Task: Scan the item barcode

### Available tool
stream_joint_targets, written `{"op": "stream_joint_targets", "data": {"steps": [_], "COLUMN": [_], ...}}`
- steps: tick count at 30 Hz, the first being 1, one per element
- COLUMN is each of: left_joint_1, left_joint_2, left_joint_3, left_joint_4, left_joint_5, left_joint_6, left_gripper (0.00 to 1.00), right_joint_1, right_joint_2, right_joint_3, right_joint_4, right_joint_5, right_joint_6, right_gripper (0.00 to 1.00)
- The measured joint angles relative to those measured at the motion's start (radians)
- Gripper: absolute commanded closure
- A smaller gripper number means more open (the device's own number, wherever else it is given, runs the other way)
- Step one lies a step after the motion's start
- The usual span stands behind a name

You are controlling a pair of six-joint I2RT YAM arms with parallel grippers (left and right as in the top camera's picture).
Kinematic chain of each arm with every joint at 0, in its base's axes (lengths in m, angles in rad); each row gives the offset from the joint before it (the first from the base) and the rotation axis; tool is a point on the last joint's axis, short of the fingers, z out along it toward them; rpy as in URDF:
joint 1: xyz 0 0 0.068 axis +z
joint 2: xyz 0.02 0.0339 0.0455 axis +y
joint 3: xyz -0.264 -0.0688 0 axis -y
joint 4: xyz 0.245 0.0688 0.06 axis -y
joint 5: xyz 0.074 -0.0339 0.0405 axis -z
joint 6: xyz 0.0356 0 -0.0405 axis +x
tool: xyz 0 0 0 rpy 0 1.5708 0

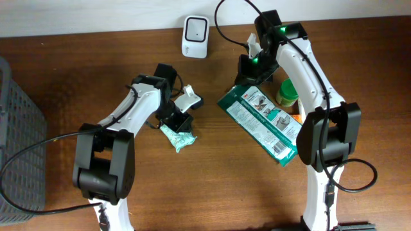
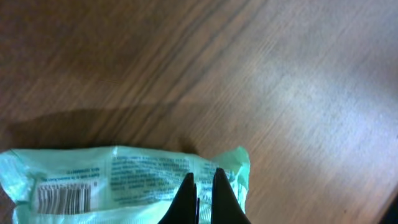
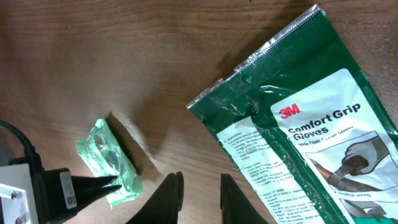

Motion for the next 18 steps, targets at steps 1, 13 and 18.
{"op": "stream_joint_targets", "data": {"steps": [1,13,18], "left_joint_1": [0.002,0.051,0.142], "left_joint_2": [0.000,0.000,0.001], "left_joint_3": [-0.006,-0.045,-0.043], "left_joint_4": [-0.009,0.149,0.158], "left_joint_5": [-0.002,-0.373,-0.420], "left_joint_6": [0.015,-0.499,-0.739], "left_gripper": [1.00,1.00,1.00], "right_joint_1": [0.000,0.000,0.000], "right_joint_2": [0.000,0.000,0.000], "right_joint_3": [0.000,0.000,0.000], "right_joint_4": [0.000,-0.018,-0.025], "right_joint_5": [0.000,0.019,0.023], "right_joint_6": [-0.002,-0.012,-0.014], "right_gripper": [0.81,0.80,0.79]}}
